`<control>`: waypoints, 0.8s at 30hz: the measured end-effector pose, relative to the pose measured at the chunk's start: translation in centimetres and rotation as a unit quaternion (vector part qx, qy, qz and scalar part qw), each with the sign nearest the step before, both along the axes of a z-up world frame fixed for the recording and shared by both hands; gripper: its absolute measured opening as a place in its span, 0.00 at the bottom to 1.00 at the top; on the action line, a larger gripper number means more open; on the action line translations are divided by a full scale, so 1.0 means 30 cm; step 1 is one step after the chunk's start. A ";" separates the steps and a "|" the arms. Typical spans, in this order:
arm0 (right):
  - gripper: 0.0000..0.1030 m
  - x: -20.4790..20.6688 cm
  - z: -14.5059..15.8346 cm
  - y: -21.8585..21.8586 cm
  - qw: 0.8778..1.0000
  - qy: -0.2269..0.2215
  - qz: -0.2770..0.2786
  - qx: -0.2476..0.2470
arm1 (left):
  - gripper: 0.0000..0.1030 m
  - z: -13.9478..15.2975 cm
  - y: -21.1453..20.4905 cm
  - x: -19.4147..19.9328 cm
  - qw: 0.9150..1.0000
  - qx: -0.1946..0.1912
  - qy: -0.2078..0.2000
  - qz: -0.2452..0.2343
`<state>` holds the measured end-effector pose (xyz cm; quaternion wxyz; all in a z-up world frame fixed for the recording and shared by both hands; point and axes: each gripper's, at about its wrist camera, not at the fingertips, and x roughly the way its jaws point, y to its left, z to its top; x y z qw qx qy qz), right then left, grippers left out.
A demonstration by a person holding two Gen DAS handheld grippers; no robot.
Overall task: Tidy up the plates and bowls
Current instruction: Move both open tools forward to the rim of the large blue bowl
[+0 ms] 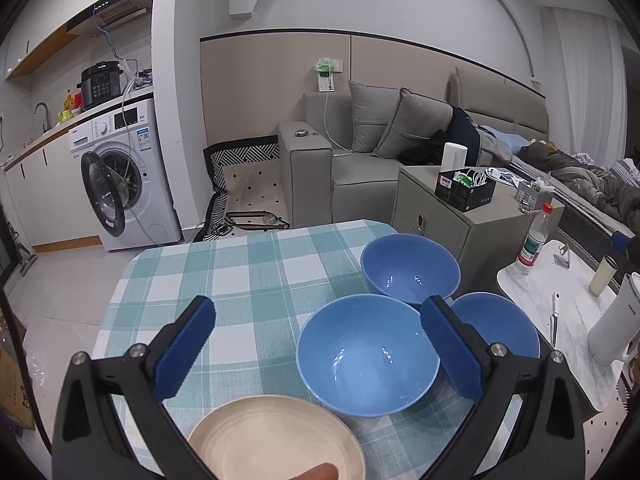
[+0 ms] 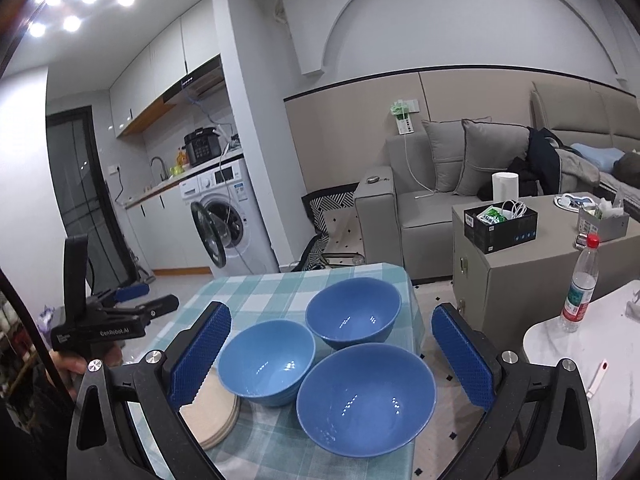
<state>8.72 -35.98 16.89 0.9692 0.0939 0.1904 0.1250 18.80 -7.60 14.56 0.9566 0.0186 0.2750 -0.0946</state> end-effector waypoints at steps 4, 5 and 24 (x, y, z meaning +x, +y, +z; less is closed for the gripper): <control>0.99 0.000 0.036 -0.049 0.999 -0.029 0.000 0.022 | 1.00 0.004 -0.015 0.039 1.000 -0.003 0.005 -0.005; 0.99 0.001 0.043 -0.058 0.999 -0.031 -0.002 0.024 | 1.00 0.004 -0.019 0.050 1.000 -0.004 0.006 -0.006; 0.99 0.284 -0.026 -0.062 0.998 0.050 -0.026 -0.002 | 1.00 -0.049 -0.062 0.293 0.999 -0.006 0.050 -0.012</control>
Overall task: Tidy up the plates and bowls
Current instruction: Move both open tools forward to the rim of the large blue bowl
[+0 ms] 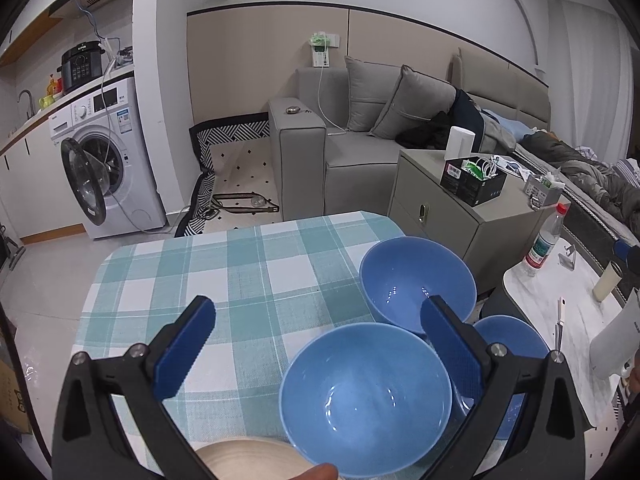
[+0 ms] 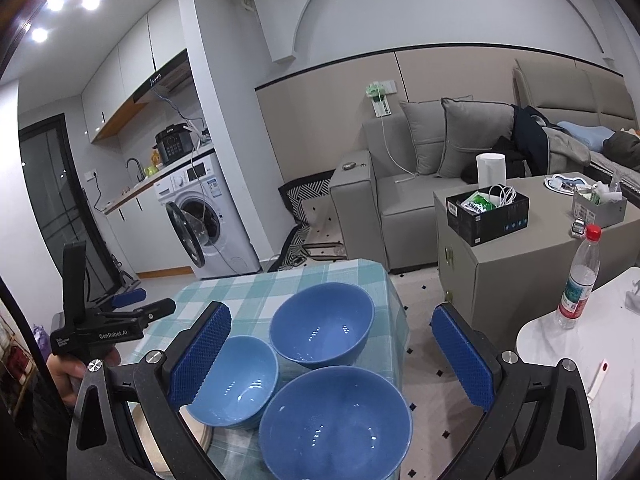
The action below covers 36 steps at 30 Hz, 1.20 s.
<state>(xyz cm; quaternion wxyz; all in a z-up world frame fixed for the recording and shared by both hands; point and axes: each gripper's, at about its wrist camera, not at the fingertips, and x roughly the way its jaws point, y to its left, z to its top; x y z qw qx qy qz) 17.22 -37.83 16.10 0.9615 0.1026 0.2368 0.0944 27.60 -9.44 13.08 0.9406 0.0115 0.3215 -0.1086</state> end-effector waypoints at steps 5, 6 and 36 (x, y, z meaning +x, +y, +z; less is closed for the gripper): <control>0.99 0.077 -0.029 0.001 1.000 0.015 -0.007 -0.009 | 1.00 -0.021 -0.017 0.057 1.000 0.005 0.009 -0.005; 0.99 0.090 -0.035 0.002 1.000 0.018 -0.007 -0.008 | 1.00 -0.025 -0.019 0.066 1.000 0.006 0.011 -0.007; 0.99 0.390 -0.265 -0.003 0.994 0.111 -0.012 -0.020 | 1.00 -0.164 -0.118 0.281 0.997 0.034 0.059 -0.036</control>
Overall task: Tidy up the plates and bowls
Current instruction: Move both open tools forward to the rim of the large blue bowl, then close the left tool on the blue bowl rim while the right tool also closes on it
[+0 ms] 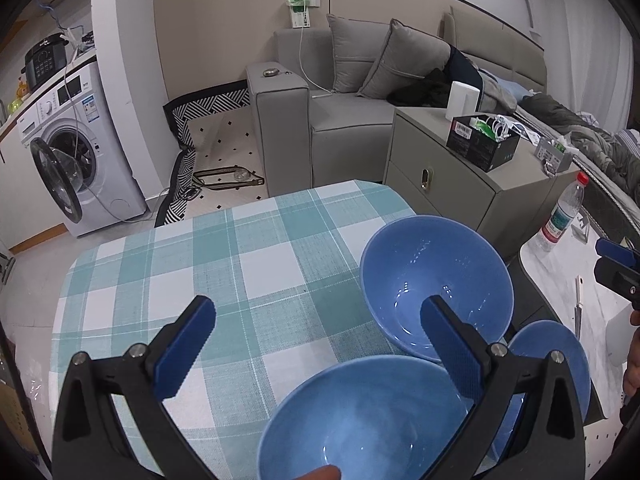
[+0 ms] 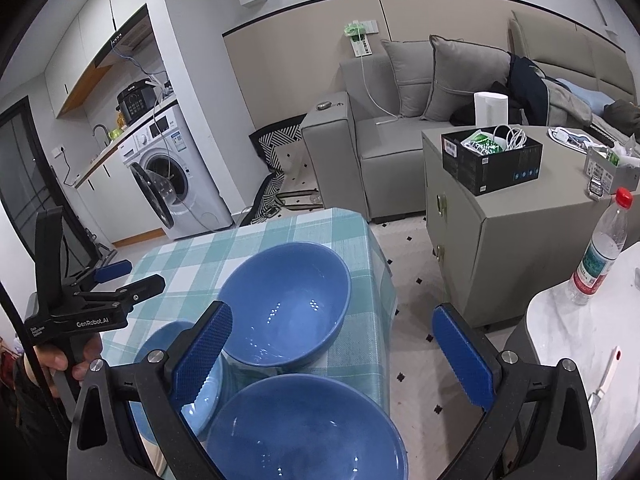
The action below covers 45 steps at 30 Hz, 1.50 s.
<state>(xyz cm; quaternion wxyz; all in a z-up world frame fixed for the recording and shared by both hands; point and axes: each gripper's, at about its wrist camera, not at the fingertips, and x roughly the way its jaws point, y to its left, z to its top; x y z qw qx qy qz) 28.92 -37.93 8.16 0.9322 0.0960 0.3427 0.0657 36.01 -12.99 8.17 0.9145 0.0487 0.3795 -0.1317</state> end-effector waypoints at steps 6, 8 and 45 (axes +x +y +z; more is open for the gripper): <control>0.98 0.056 -0.050 0.005 1.000 0.021 0.008 -0.001 | 0.99 -0.040 -0.032 0.030 1.000 0.009 0.011 -0.012; 0.96 0.069 -0.061 0.010 1.000 0.025 0.010 -0.001 | 0.98 -0.052 -0.038 0.042 1.000 0.009 0.020 -0.016; 0.46 0.282 -0.259 0.119 0.989 0.134 0.053 -0.038 | 0.47 -0.213 -0.124 0.151 0.992 0.008 0.107 -0.059</control>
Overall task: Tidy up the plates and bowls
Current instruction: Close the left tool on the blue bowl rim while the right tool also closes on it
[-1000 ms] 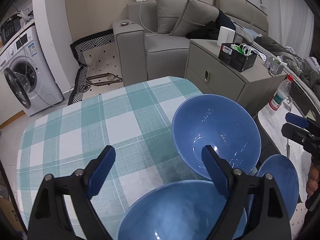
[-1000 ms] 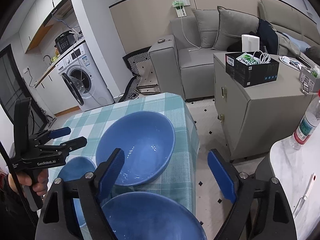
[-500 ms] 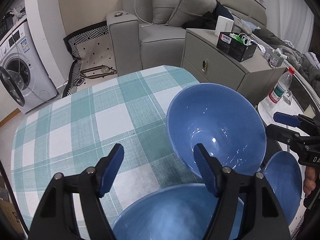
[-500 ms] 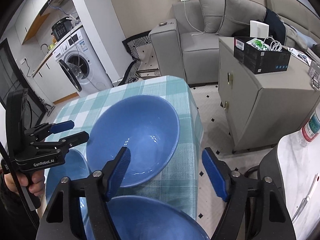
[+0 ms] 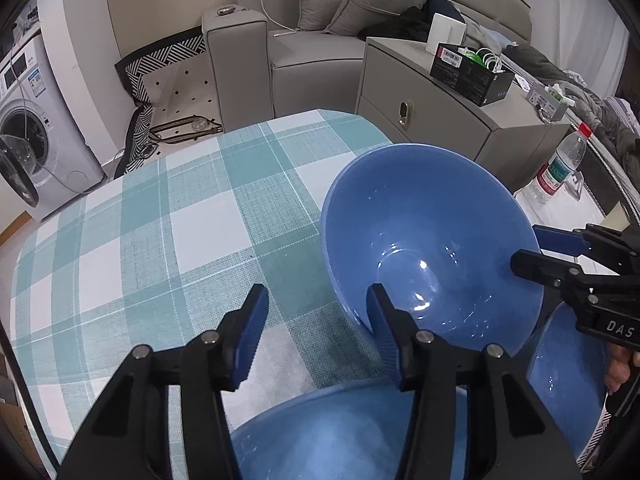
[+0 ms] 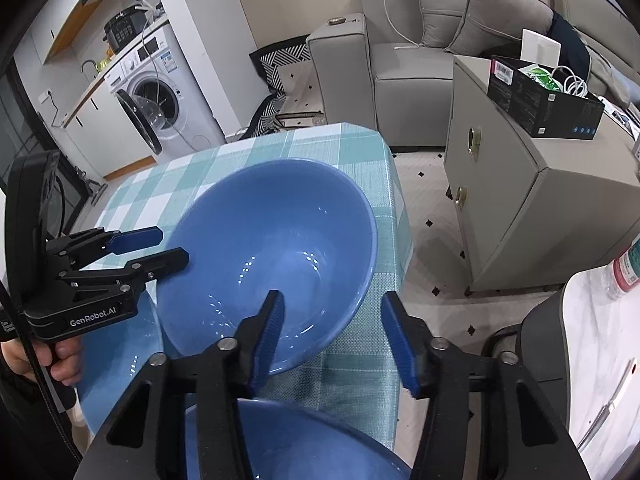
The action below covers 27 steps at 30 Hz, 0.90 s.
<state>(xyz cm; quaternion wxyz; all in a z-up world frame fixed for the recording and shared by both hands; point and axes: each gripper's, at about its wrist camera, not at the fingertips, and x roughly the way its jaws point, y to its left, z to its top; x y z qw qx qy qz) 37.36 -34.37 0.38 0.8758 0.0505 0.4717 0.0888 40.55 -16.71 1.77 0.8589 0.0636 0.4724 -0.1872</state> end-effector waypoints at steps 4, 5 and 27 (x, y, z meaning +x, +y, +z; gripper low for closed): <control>0.38 0.009 -0.012 0.011 1.000 0.006 0.005 -0.004 | 0.40 -0.002 -0.007 0.007 1.000 -0.001 0.003 -0.006; 0.37 0.012 -0.015 0.014 1.000 0.007 0.006 -0.005 | 0.39 -0.003 -0.010 0.008 1.000 0.000 0.004 -0.008; 0.22 0.004 -0.010 0.022 1.000 -0.006 -0.001 -0.022 | 0.16 0.004 -0.045 -0.013 0.999 0.008 -0.016 -0.033</control>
